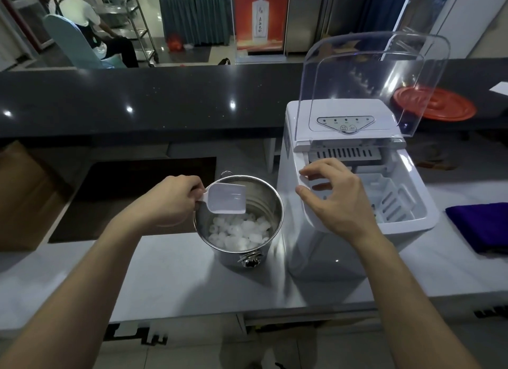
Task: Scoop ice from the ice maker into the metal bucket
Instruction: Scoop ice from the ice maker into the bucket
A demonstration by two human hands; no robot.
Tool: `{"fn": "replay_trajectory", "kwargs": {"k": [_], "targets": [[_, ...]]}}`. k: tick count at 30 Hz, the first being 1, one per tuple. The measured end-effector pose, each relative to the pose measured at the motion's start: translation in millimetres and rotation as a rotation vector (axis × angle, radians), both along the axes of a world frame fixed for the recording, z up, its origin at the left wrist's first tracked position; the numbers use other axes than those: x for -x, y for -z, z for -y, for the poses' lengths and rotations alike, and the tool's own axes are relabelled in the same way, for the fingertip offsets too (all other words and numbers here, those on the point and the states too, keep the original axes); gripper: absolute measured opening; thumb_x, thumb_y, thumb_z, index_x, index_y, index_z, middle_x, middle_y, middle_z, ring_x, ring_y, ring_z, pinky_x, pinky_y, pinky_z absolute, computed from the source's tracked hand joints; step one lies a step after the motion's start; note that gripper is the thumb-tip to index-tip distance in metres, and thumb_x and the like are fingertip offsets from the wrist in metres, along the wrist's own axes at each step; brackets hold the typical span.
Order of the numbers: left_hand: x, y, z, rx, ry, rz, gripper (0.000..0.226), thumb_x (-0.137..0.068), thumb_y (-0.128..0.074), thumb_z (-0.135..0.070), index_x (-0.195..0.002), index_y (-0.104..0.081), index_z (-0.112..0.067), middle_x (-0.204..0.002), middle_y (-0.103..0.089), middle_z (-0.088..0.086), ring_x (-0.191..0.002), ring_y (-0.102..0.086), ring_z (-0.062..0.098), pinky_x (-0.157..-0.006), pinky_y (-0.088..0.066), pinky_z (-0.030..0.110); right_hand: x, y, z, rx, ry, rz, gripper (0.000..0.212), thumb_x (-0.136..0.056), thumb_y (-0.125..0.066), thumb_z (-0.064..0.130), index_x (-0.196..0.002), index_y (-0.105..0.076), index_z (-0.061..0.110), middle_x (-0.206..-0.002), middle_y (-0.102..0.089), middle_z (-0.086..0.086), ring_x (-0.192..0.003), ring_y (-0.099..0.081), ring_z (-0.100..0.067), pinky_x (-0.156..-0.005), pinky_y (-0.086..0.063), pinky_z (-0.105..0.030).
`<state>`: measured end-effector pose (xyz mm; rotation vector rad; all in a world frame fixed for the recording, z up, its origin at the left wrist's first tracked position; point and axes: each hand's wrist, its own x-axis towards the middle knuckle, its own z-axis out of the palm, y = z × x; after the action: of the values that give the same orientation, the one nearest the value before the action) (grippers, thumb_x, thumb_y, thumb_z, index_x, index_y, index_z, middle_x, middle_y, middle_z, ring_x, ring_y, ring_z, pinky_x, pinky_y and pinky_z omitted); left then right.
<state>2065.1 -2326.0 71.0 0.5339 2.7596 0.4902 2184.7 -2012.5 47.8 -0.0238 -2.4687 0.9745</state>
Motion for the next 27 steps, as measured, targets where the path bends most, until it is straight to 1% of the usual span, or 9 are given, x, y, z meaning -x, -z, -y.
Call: {"fn": "replay_trajectory", "kwargs": {"k": [2, 5, 11, 16, 19, 21, 23, 25, 27], "targets": [[-3, -11, -3, -0.062, 0.017, 0.023, 0.026, -0.113, -0.047, -0.022, -0.099, -0.068, -0.028, -0.089, -0.075, -0.009, -0.091, -0.070, 0.017, -0.081, -0.054, 0.039, -1, -2, -2, 0.012, -0.013, -0.005, 0.022, -0.092, -0.082, 0.023, -0.113, -0.076, 0.019, -0.113, -0.066, 0.013, -0.100, -0.068, -0.003, -0.086, -0.059, -0.022], [-10, -28, -14, -0.182, 0.061, 0.036, 0.026, -0.113, -0.049, -0.024, -0.100, -0.071, -0.029, -0.086, -0.077, -0.013, -0.091, -0.072, 0.020, -0.088, -0.056, 0.050, -7, -7, -11, 0.029, -0.025, -0.024, 0.019, -0.094, -0.080, 0.020, -0.112, -0.076, 0.018, -0.113, -0.068, 0.012, -0.103, -0.068, -0.004, -0.088, -0.059, -0.023], [-25, -59, -58, -0.300, 0.201, 0.030, 0.026, -0.113, -0.051, -0.026, -0.098, -0.071, -0.028, -0.085, -0.075, -0.011, -0.091, -0.068, 0.036, -0.086, -0.053, 0.059, -19, -22, -54, 0.044, 0.054, -0.079, 0.016, -0.096, -0.078, 0.017, -0.111, -0.075, 0.021, -0.112, -0.070, 0.010, -0.100, -0.070, -0.005, -0.089, -0.060, -0.023], [-26, -68, -104, -0.279, 0.267, -0.010, 0.025, -0.113, -0.052, -0.026, -0.098, -0.071, -0.031, -0.082, -0.074, -0.015, -0.082, -0.068, 0.018, -0.079, -0.052, 0.040, -32, -30, -96, 0.039, 0.159, -0.153, 0.017, -0.096, -0.077, 0.015, -0.112, -0.074, 0.019, -0.113, -0.070, 0.006, -0.099, -0.070, -0.006, -0.087, -0.059, -0.019], [-28, -71, -132, -0.251, 0.291, -0.067, 0.025, -0.112, -0.053, -0.025, -0.096, -0.071, -0.028, -0.079, -0.073, -0.010, -0.062, -0.060, 0.005, -0.059, -0.043, 0.018, -35, -27, -118, 0.009, 0.208, -0.175, 0.018, -0.096, -0.076, 0.014, -0.112, -0.074, 0.021, -0.116, -0.069, 0.006, -0.104, -0.067, -0.006, -0.092, -0.058, -0.022], [-28, -72, -147, -0.221, 0.298, -0.104, 0.024, -0.112, -0.054, -0.025, -0.095, -0.072, -0.025, -0.075, -0.071, -0.010, -0.055, -0.056, 0.002, -0.053, -0.041, 0.016, -35, -23, -130, -0.021, 0.224, -0.178, 0.019, -0.095, -0.076, 0.013, -0.113, -0.075, 0.017, -0.116, -0.068, 0.006, -0.108, -0.065, -0.009, -0.096, -0.058, -0.028], [-28, -72, -160, -0.165, 0.307, -0.152, 0.024, -0.111, -0.056, -0.028, -0.093, -0.073, -0.026, -0.073, -0.071, -0.012, -0.059, -0.059, 0.005, -0.053, -0.041, 0.018, -33, -20, -139, -0.049, 0.222, -0.153, 0.021, -0.094, -0.077, 0.013, -0.114, -0.075, 0.017, -0.118, -0.067, 0.005, -0.110, -0.065, -0.010, -0.097, -0.058, -0.031], [-28, -71, -171, -0.121, 0.309, -0.191, 0.026, -0.110, -0.057, -0.031, -0.091, -0.073, -0.026, -0.073, -0.071, -0.011, -0.065, -0.063, 0.005, -0.056, -0.043, 0.019, -30, -14, -145, -0.048, 0.197, -0.114, 0.023, -0.093, -0.077, 0.013, -0.116, -0.075, 0.016, -0.119, -0.066, 0.004, -0.110, -0.065, -0.012, -0.098, -0.058, -0.033], [-28, -69, -179, -0.102, 0.312, -0.215, 0.026, -0.109, -0.059, -0.031, -0.090, -0.075, -0.025, -0.074, -0.073, -0.009, -0.068, -0.066, 0.005, -0.063, -0.051, 0.025, -28, -7, -148, -0.060, 0.173, -0.079, 0.025, -0.094, -0.076, 0.010, -0.118, -0.074, 0.014, -0.120, -0.065, 0.002, -0.110, -0.064, -0.014, -0.101, -0.058, -0.037]]}}
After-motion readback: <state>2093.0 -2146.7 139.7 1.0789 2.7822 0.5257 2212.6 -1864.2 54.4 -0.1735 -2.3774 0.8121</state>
